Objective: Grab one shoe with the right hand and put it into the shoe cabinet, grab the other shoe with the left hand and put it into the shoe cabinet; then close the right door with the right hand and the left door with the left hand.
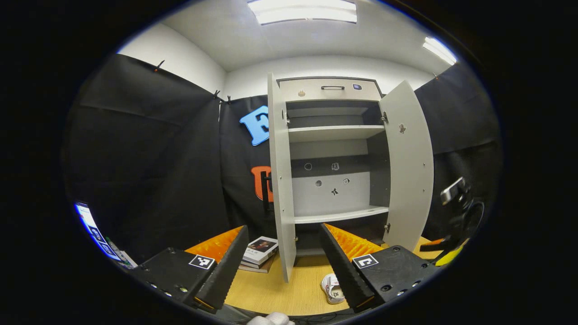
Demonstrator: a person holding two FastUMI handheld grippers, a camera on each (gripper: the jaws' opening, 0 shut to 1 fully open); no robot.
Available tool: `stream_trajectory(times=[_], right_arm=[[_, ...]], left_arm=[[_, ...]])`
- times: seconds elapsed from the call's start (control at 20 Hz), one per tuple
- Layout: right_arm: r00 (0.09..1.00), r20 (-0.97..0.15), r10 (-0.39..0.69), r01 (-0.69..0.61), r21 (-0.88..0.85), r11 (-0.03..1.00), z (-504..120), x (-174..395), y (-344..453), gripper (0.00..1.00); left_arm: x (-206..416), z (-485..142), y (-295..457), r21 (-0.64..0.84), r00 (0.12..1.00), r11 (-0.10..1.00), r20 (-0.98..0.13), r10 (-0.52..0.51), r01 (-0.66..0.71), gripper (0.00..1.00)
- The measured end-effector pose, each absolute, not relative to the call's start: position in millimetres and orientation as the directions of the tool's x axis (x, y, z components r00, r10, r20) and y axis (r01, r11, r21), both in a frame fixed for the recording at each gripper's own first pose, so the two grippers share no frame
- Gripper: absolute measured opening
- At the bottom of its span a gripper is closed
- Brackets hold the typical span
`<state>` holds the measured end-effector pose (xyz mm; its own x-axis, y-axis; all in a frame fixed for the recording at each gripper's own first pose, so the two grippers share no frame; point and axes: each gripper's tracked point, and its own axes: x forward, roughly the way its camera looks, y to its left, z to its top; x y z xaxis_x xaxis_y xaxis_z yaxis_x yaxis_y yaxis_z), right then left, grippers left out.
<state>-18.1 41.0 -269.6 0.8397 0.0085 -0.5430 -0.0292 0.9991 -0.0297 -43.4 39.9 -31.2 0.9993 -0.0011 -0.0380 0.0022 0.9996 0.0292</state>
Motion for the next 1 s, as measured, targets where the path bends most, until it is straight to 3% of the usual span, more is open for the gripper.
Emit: stream_trajectory(times=[0.25,0.45,0.5,0.6,0.85,1.0], right_arm=[[0.78,-0.625,0.029,-0.034,0.004,0.999,-352,0,67,0.92],[0.762,-0.646,0.039,-0.036,0.018,0.999,-400,37,81,0.78],[0.751,-0.659,0.036,-0.037,0.012,0.999,-414,47,81,0.83],[0.724,-0.689,0.044,-0.034,0.028,0.999,-441,63,86,0.81],[0.685,-0.728,0.028,0.0,0.038,0.999,-485,103,80,0.77],[0.695,-0.719,0.031,0.002,0.044,0.999,-495,127,81,0.69]], left_arm=[[-51,-40,48,0.033,0.997,0.999,-0.075,0.012,-0.01,0.96],[-53,-41,52,0.043,0.996,0.998,-0.083,0.039,-0.035,0.96],[-53,-40,52,0.035,0.995,0.999,-0.087,0.044,-0.041,1.0],[-52,-41,54,0.035,0.994,0.997,-0.092,0.066,-0.063,0.96],[-39,-41,53,0.043,0.989,0.994,-0.105,0.108,-0.104,0.96],[-31,-43,51,0.046,0.985,0.991,-0.114,0.126,-0.122,0.96]])
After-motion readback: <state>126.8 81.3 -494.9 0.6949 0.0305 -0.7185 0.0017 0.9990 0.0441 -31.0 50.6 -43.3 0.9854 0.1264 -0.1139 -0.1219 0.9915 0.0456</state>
